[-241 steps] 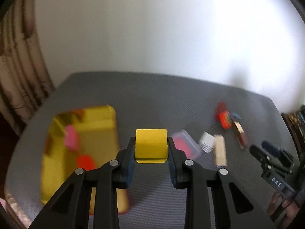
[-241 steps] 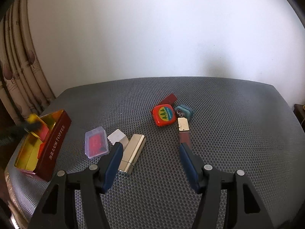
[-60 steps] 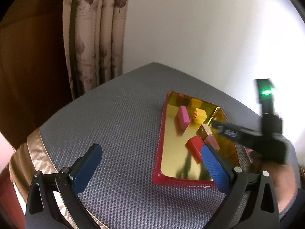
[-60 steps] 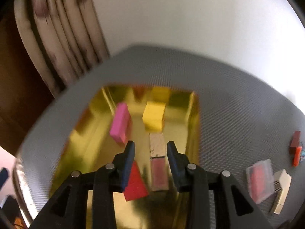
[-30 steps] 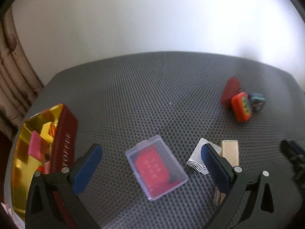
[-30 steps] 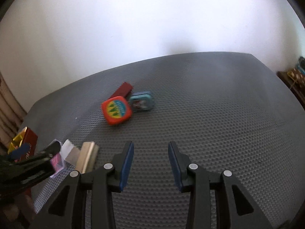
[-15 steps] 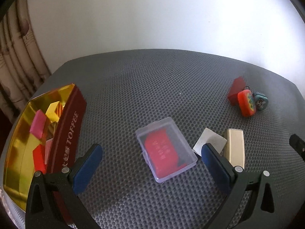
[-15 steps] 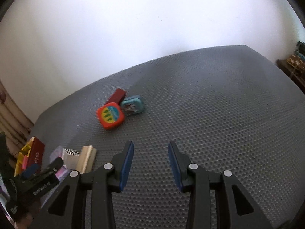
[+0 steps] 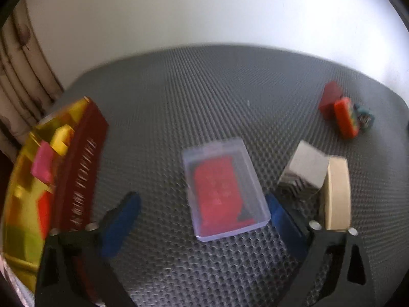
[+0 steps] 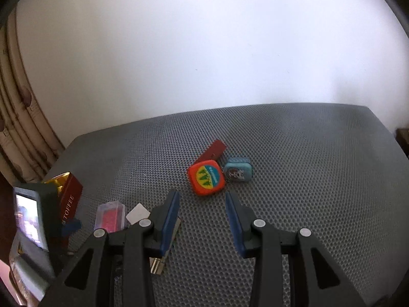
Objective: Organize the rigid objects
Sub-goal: 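Grasp the clear box with red card using the left gripper, then carry the clear box with the left gripper over the gold tray and release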
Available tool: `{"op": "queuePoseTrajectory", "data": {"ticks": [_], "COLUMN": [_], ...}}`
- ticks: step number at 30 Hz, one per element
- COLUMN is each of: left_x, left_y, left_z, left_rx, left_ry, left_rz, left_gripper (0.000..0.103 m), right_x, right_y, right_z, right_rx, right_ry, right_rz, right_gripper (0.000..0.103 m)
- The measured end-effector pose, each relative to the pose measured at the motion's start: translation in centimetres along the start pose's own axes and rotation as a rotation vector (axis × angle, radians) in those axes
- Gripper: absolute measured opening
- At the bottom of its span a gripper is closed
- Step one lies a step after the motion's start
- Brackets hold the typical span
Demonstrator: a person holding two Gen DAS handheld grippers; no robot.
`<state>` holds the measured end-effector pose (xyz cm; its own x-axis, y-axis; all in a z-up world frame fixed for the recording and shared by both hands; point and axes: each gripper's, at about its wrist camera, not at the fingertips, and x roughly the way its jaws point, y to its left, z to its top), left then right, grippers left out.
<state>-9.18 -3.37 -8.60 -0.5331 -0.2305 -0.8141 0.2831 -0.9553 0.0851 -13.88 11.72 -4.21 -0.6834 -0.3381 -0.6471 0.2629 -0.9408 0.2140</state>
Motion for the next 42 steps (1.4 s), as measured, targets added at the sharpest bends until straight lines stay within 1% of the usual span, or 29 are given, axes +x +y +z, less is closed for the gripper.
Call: {"op": "queuePoseTrajectory", "data": {"ticks": [1,2,3,4,5,6,7,11,18,21,23,25,28,32,36,41,42], "left_x": [0.0,-0.1,-0.2,-0.5,-0.9,-1.3,-1.8,-4.2,-8.8,-10.1,-11.4,-12.6,-14.0,-14.8,-14.3,-13.0,-13.0], "left_y": [0.1,0.0,-0.4,-0.8,-1.1,-1.0,-0.9,-0.3,2.9,5.9,7.6,9.9,13.8,19.3,23.4,24.3,23.9], "left_z": [0.1,0.2,0.3,0.4,0.6,0.7,0.8,1.4,3.4,5.1,5.5,5.8,5.1,3.5,1.2,-1.8,-2.4], "left_rx": [-0.008,-0.004,0.014,0.043,0.057,0.052,0.044,0.051,0.013,-0.021,-0.044,-0.059,-0.09,-0.139,-0.172,-0.18,-0.178], "left_ry": [-0.007,-0.006,-0.003,-0.003,-0.011,-0.016,-0.023,-0.074,-0.151,-0.181,-0.203,-0.222,-0.241,-0.223,-0.154,-0.09,-0.078], "left_rz": [-0.012,-0.042,-0.055,-0.035,-0.042,-0.065,-0.071,-0.062,-0.078,-0.076,-0.069,-0.053,-0.02,0.035,0.063,0.064,0.065], "left_gripper": [0.074,0.063,0.053,0.053,0.053,0.052,0.052,0.052,0.052,0.052,0.052,0.052,0.052,0.052,0.053,0.053,0.053], "right_x": [-0.1,-0.1,-0.1,-0.1,0.0,0.0,-0.1,-0.6,-1.0,-1.2,-1.4,-1.5,-1.5,-1.4,-1.1,-0.9,-0.8], "right_y": [0.1,0.2,0.3,0.4,0.5,0.7,0.8,1.7,3.6,4.6,5.3,5.8,6.4,6.8,7.5,8.1,8.3], "right_z": [0.0,0.0,0.1,0.1,0.1,0.2,0.2,0.5,0.6,0.7,0.8,0.8,0.5,0.0,-0.7,-1.6,-1.8], "right_rx": [-0.002,-0.008,-0.014,-0.015,-0.015,-0.015,-0.016,-0.034,-0.064,-0.079,-0.094,-0.109,-0.122,-0.142,-0.155,-0.172,-0.179], "right_ry": [-0.001,-0.003,-0.004,-0.006,-0.005,-0.002,-0.002,-0.015,-0.014,-0.014,-0.018,-0.018,-0.014,0.005,0.023,0.041,0.045], "right_rz": [0.002,0.0,-0.002,-0.002,-0.001,-0.001,0.0,-0.003,-0.01,-0.006,-0.004,-0.004,-0.003,0.003,0.005,0.007,0.006], "right_gripper": [0.038,0.038,0.038,0.038,0.038,0.038,0.038,0.038,0.038,0.038,0.038,0.038,0.038,0.038,0.038,0.038,0.038]}}
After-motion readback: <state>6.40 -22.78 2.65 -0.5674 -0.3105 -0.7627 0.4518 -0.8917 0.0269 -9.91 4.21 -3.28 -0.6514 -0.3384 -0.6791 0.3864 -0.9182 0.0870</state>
